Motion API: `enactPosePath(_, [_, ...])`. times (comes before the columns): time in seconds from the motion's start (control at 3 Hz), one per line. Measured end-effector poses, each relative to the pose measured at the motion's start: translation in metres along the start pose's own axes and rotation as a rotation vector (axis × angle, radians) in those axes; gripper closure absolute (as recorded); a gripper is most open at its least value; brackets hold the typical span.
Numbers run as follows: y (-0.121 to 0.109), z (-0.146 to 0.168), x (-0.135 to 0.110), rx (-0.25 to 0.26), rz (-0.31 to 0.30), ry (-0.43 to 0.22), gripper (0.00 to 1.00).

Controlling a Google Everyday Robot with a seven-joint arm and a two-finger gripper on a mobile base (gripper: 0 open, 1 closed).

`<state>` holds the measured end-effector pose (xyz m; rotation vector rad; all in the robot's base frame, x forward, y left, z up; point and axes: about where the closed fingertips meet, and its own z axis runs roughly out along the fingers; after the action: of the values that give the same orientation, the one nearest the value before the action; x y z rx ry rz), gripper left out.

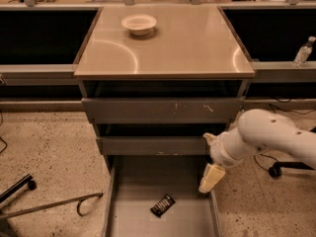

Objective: Pick rxbar chocolate from bottom drawer and place on counter

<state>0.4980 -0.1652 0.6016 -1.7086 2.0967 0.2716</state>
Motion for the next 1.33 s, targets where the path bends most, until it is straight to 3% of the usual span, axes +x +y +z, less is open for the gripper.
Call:
enactPosePath(0.33, [-0.011, 0.085, 0.011, -0.010, 0.021, -0.010, 0.00])
enactPosePath(0.67, [-0.001, 0.130, 0.028, -0.056, 0.055, -0.017, 0.00])
enactPosePath(1.0, [-0.001, 0.130, 0.028, -0.057, 0.055, -0.018, 0.00])
enactPosePath(1.33, [0.003, 0.151, 0.034, -0.064, 0.041, -0.038, 0.00])
